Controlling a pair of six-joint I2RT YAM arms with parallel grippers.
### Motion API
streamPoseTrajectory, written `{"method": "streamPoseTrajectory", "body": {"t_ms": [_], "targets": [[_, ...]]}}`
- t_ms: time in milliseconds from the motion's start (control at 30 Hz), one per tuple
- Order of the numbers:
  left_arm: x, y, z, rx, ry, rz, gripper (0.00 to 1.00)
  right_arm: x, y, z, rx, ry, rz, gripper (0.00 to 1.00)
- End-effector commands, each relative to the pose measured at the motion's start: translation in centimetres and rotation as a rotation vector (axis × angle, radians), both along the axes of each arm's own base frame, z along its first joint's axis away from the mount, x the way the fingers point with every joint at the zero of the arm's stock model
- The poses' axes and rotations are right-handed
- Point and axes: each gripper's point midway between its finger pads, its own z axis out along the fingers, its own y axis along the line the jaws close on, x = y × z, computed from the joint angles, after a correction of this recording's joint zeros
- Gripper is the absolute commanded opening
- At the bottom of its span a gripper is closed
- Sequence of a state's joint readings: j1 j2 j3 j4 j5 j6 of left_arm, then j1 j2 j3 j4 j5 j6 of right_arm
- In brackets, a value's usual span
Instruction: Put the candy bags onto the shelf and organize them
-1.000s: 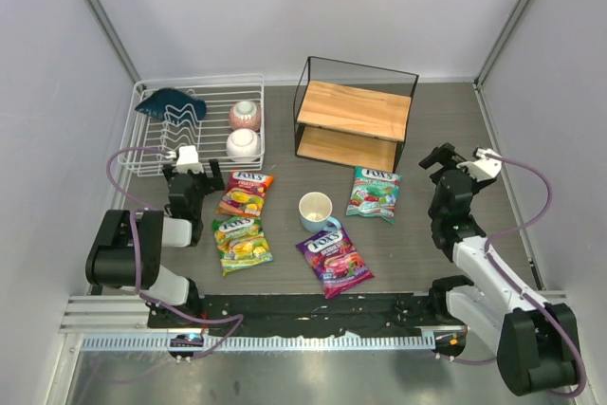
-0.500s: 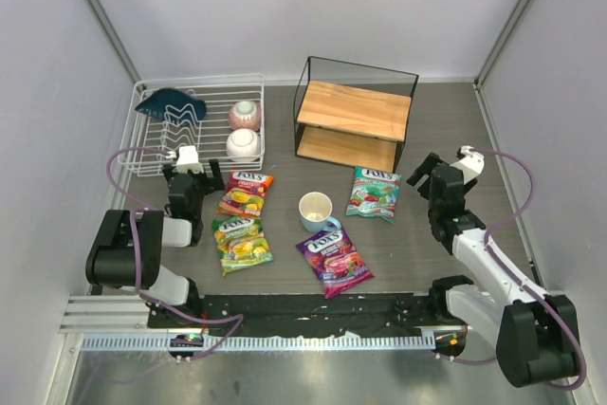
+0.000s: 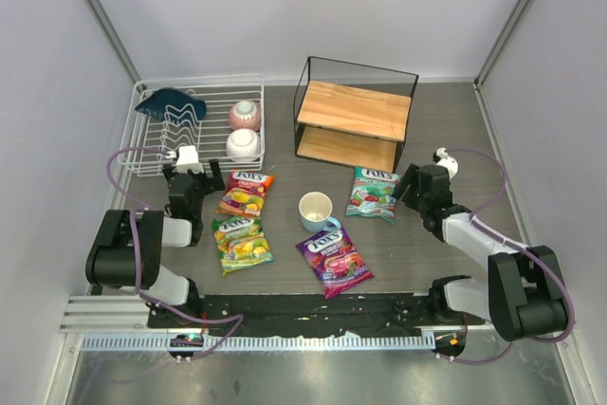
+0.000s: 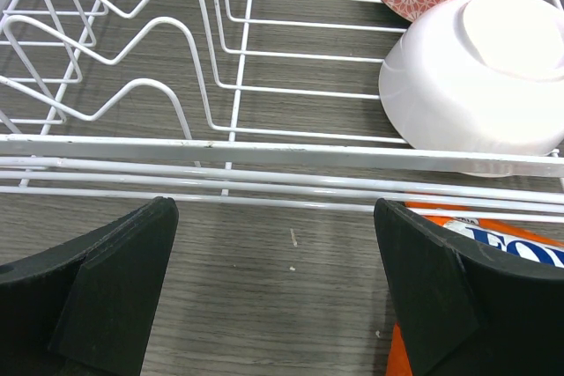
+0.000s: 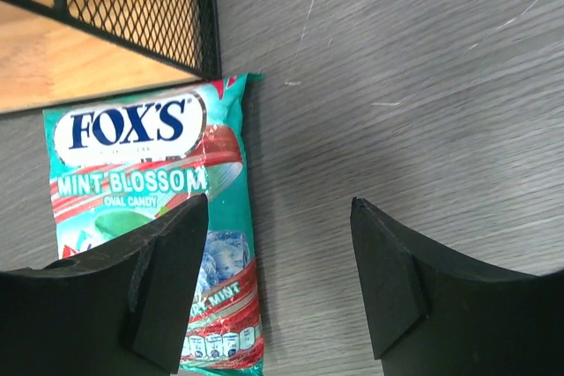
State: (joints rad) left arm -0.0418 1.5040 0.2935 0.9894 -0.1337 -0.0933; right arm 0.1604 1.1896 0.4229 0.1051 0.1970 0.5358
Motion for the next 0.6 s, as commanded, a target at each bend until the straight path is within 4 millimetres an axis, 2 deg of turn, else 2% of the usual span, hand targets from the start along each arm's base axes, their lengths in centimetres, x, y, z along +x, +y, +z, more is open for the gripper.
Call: {"method": "streamPoseTrajectory", "body": {"t_ms": [0, 233, 567], "targets": [[0.7, -0.1, 1.6, 0.002, -0.056, -0.006, 1.00, 1.5, 1.7, 1.5, 0.079, -0.061, 0.043, 0.71], [0.7, 0.0, 1.6, 0.003, -0.055, -0.004, 1.00, 1.2, 3.2, 1.1, 0.139, -0.069, 0.102, 0.70], [0.7, -0.1, 1.7, 0.004, -0.058, -0.006, 1.00, 1.0, 3.6, -0.2, 0.159, -0.026, 0.114, 0.67]]}}
